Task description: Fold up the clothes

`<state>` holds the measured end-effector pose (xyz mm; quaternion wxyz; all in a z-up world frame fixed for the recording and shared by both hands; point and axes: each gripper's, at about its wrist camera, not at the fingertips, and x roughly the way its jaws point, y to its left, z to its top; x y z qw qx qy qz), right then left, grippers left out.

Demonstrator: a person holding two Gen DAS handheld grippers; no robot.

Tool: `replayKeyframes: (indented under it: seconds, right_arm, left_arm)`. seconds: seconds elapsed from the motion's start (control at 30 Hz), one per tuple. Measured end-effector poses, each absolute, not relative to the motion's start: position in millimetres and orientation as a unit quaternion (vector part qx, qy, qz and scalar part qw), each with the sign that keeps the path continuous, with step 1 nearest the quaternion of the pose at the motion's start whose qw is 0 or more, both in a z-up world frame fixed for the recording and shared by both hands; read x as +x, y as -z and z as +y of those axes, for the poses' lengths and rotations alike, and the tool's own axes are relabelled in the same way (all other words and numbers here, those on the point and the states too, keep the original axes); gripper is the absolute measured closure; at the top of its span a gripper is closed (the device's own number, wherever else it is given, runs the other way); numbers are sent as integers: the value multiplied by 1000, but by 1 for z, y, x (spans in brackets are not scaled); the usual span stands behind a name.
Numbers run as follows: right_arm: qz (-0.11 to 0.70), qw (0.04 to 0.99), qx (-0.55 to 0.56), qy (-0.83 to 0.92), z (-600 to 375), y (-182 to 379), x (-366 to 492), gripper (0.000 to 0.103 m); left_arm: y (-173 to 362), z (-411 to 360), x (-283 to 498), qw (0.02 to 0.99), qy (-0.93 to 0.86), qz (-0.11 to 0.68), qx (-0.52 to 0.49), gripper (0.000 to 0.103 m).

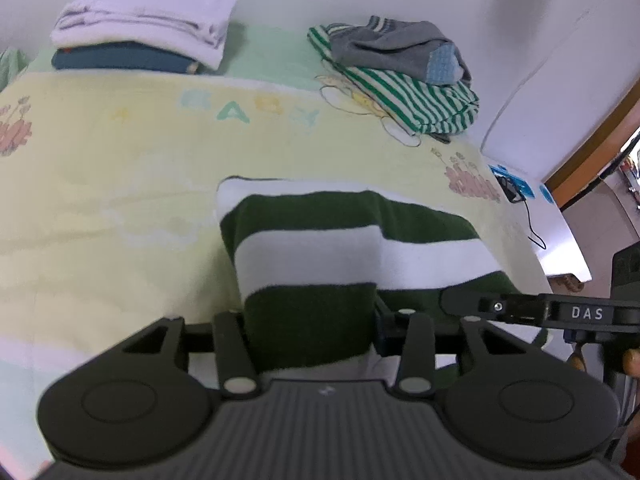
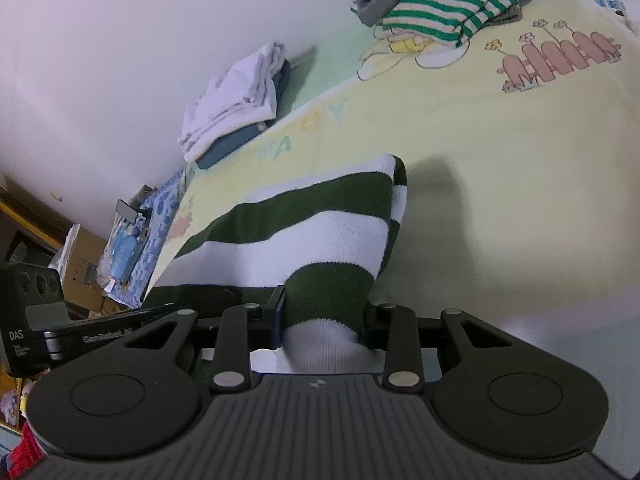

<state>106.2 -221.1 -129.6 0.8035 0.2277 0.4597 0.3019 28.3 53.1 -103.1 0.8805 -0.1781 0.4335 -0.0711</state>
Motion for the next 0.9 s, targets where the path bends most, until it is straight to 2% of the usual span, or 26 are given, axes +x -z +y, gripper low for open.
replayKeyframes:
  seconds: [0.1,0.2,0.3,0.5,0.57,0.73,0.9]
  right_arm:
    - [461,804,219,-305,-221,131,108,63]
    - [469,801,207,-309,-221,134,111,57]
    - [476,798,198,-313,-219,137,114,50]
    - [486,781,215,-328,-222,144,122,47]
    - [488,774,231,-331,-224,146,124,48]
    - [489,764,264,-328,-229,150,121,65]
    - [470,773,253,-342,-225,135,113,68]
  left_arm:
    - [105,59,28,880,69,435,-178,37]
    - [109,69,27,875,71,438,-192,31]
    - [114,72,30,872,67,446,-189,20]
    - [123,63,38,866,89,453,-191,15]
    - [123,56,39,866,97,451,-190,22]
    - [120,56,35,864,99,441,-221,49]
    - [107,48,31,875,92,436,-190,60]
